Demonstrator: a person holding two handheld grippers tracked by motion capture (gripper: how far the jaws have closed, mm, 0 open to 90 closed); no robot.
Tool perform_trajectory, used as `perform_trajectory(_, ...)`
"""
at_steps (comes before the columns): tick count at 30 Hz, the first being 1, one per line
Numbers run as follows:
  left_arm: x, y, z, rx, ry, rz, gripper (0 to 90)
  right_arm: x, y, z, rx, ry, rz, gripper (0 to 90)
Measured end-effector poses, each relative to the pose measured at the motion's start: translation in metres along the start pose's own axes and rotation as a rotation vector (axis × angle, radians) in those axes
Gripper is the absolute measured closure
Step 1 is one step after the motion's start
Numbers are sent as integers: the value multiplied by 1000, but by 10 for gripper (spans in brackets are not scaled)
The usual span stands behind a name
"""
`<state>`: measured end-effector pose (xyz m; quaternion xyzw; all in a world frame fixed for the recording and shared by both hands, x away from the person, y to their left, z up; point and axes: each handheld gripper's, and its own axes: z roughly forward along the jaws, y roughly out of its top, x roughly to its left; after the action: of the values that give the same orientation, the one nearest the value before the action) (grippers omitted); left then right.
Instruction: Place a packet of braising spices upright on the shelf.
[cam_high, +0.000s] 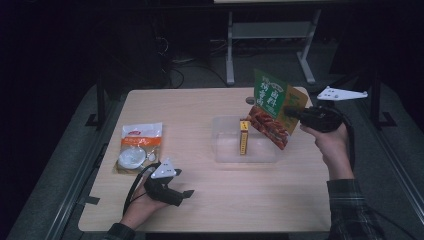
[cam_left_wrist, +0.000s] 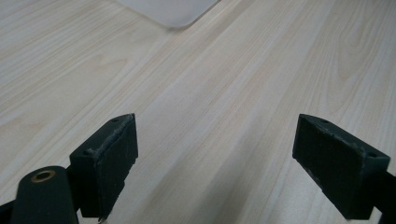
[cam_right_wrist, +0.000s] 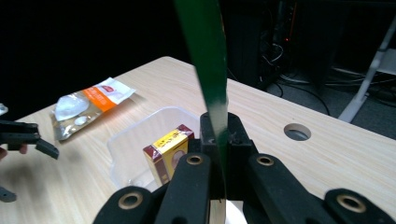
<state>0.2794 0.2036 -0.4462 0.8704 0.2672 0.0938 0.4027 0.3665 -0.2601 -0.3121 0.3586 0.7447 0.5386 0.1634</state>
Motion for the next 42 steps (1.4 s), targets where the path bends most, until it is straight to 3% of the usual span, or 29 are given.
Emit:
perform_trajectory(9,1,-1,-1,8,-1,9,135,-3,-6,7,17,-38,-6,898)
perform_trajectory(20,1,-2,1,5,1,2,135,-9,-18,19,35,-33,7,897)
perform_trajectory(30,0,-2,-1,3,3,5,135,-9,-26,29,62,-22,5,897)
perform_trajectory(34,0,-2,-1,12,3,23,135,-7,-28,31,74,-16,-1,897)
perform_trajectory(35,-1,-2,-1,2,0,7,135,-7,-28,31,79,-15,0,896)
perform_trajectory(42,-1,-2,-1,18,-5,9,136,-4,-33,38,120,-11,-12,896)
